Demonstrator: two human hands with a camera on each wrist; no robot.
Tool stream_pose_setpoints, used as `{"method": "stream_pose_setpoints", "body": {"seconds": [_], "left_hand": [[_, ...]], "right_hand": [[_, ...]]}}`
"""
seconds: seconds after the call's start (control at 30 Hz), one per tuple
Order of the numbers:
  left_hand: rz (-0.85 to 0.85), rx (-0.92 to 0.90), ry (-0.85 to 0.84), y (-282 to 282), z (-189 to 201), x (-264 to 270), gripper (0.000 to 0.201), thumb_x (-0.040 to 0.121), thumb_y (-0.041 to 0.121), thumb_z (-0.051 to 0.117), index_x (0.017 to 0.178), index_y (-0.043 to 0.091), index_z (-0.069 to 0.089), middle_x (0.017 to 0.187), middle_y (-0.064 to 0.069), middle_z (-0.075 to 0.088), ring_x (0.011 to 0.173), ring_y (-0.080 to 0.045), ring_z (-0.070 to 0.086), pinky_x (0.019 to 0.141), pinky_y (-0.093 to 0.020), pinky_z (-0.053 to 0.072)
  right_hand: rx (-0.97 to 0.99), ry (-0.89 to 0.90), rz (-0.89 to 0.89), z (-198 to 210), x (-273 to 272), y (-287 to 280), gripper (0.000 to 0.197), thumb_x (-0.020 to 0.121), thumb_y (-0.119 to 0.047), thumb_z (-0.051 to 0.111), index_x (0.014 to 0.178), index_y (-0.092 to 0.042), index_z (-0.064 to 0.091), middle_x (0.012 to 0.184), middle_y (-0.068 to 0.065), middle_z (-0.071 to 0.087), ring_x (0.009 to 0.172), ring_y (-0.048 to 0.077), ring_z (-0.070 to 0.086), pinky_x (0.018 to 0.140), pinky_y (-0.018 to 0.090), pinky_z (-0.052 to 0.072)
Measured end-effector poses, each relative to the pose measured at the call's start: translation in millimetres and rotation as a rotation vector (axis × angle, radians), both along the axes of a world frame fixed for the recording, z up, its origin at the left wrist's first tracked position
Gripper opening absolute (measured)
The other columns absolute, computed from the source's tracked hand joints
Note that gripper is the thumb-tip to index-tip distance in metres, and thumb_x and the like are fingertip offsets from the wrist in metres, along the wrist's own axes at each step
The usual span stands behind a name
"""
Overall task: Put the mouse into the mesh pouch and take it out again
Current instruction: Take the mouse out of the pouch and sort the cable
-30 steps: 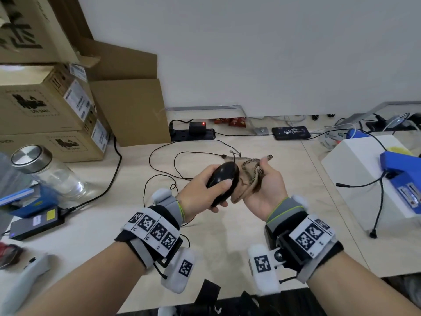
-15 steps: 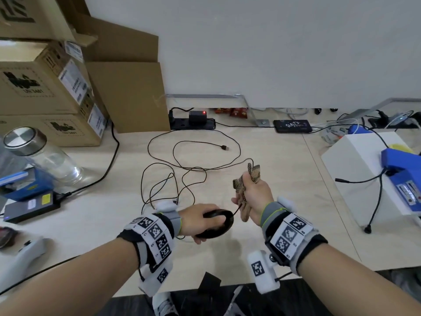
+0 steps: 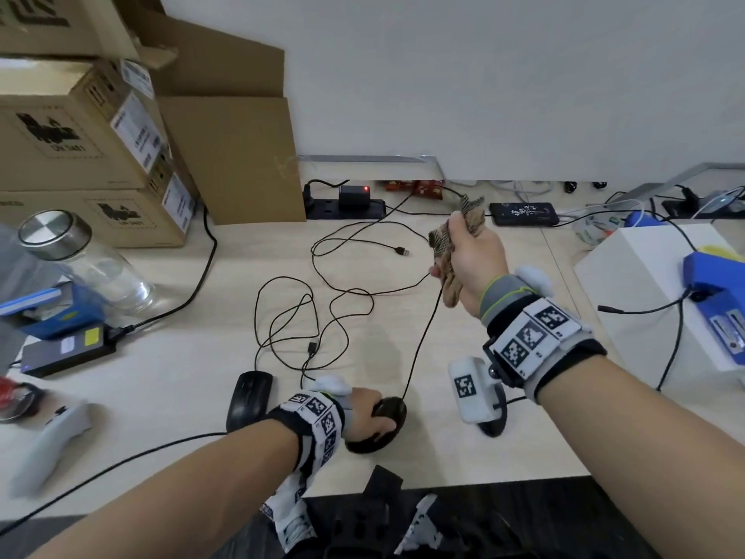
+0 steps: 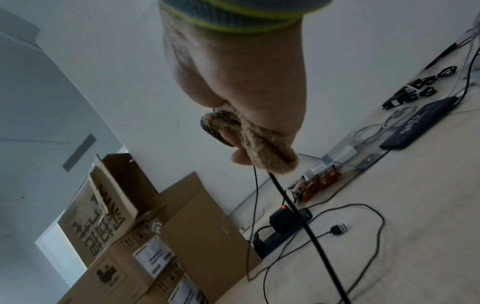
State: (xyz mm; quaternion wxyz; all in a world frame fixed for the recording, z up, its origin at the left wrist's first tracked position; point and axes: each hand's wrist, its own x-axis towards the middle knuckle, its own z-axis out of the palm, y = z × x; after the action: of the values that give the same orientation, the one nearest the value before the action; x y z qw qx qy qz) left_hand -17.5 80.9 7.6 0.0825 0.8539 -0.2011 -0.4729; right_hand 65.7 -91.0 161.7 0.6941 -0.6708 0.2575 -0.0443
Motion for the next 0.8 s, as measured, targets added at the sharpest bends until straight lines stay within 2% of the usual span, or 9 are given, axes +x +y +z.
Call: {"method": "stream_pose_setpoints", "body": {"seconds": [0.13, 0.27, 0.37, 0.43, 0.5, 0.57, 0.67, 0.73, 0.8], "left_hand": [[0.2, -0.02, -0.023, 2, -10, 7, 0.055, 0.085, 0.068, 0.044, 0.113, 0.021, 0.052, 0.112, -0.001, 0.061, 0.098, -0.022, 0.058, 0.09, -0.039, 0.047], [0.295, 0.001, -0.049, 7, -24, 1, 0.069, 0.072, 0.076, 0.047, 0.121, 0.027, 0.045, 0.114, 0.001, 0.061, 0.1, -0.022, 0.059, 0.09, -0.041, 0.049], [0.281, 0.04, -0.134, 7, -24, -1, 0.074, 0.069, 0.079, 0.044, 0.123, 0.028, 0.044, 0.115, 0.001, 0.062, 0.101, -0.024, 0.06, 0.088, -0.041, 0.049], [0.268, 0.064, -0.168, 4, -19, -1, 0.078, 0.072, 0.078, 0.043, 0.13, 0.025, 0.041, 0.125, -0.001, 0.059, 0.108, -0.025, 0.059, 0.09, -0.042, 0.049], [0.371, -0.015, -0.204, 2, -6, 3, 0.081, 0.074, 0.075, 0.047, 0.136, 0.024, 0.039, 0.133, 0.0, 0.053, 0.114, -0.024, 0.056, 0.094, -0.041, 0.048], [0.532, -0.24, -0.279, -4, 14, 11, 0.066, 0.083, 0.061, 0.056, 0.136, 0.025, 0.042, 0.131, 0.003, 0.052, 0.114, -0.018, 0.055, 0.096, -0.034, 0.045], [0.634, -0.622, -0.352, -21, 53, 23, 0.037, 0.091, 0.032, 0.061, 0.125, 0.027, 0.049, 0.123, 0.008, 0.057, 0.092, -0.016, 0.066, 0.084, -0.03, 0.052], [0.687, -0.782, -0.218, -35, 70, 27, 0.026, 0.093, 0.019, 0.056, 0.118, 0.021, 0.048, 0.106, 0.005, 0.062, 0.066, -0.02, 0.067, 0.061, -0.03, 0.055], [0.714, -0.831, -0.13, -39, 74, 28, 0.016, 0.095, 0.012, 0.051, 0.11, 0.014, 0.05, 0.084, -0.003, 0.065, 0.058, -0.021, 0.062, 0.053, -0.031, 0.054]], "right_hand": [[0.074, -0.035, 0.043, -4, -1, -3, 0.031, 0.1, -0.034, 0.049, 0.079, -0.011, 0.052, 0.057, 0.006, 0.047, 0.048, 0.02, 0.043, 0.054, 0.033, 0.051], [0.335, 0.051, 0.09, -12, -15, -1, 0.035, 0.101, -0.031, 0.046, 0.077, -0.007, 0.053, 0.056, 0.008, 0.052, 0.048, 0.021, 0.046, 0.057, 0.034, 0.05], [0.41, 0.095, 0.105, -20, -20, -1, 0.026, 0.101, -0.023, 0.046, 0.085, -0.005, 0.056, 0.07, 0.012, 0.059, 0.054, 0.023, 0.054, 0.059, 0.035, 0.051], [0.389, 0.089, 0.132, -24, -24, -1, 0.02, 0.101, -0.02, 0.047, 0.092, -0.006, 0.056, 0.082, 0.014, 0.063, 0.057, 0.024, 0.061, 0.065, 0.036, 0.052], [0.396, 0.069, 0.123, -28, -25, -1, 0.016, 0.101, -0.017, 0.048, 0.093, -0.006, 0.056, 0.087, 0.013, 0.064, 0.065, 0.025, 0.063, 0.069, 0.037, 0.055], [0.412, 0.06, 0.108, -31, -28, 0, 0.016, 0.1, -0.016, 0.048, 0.092, -0.006, 0.057, 0.084, 0.012, 0.064, 0.068, 0.025, 0.06, 0.072, 0.039, 0.055], [0.426, 0.064, 0.094, -38, -33, 7, 0.023, 0.101, -0.02, 0.047, 0.086, -0.006, 0.057, 0.072, 0.013, 0.063, 0.062, 0.025, 0.057, 0.072, 0.042, 0.05], [0.449, 0.072, 0.074, -42, -34, 10, 0.026, 0.102, -0.023, 0.046, 0.085, -0.006, 0.057, 0.065, 0.01, 0.064, 0.056, 0.023, 0.059, 0.065, 0.039, 0.051], [0.467, 0.074, 0.059, -42, -35, 11, 0.027, 0.102, -0.026, 0.045, 0.086, -0.005, 0.052, 0.058, 0.008, 0.06, 0.049, 0.022, 0.056, 0.056, 0.035, 0.05]]}}
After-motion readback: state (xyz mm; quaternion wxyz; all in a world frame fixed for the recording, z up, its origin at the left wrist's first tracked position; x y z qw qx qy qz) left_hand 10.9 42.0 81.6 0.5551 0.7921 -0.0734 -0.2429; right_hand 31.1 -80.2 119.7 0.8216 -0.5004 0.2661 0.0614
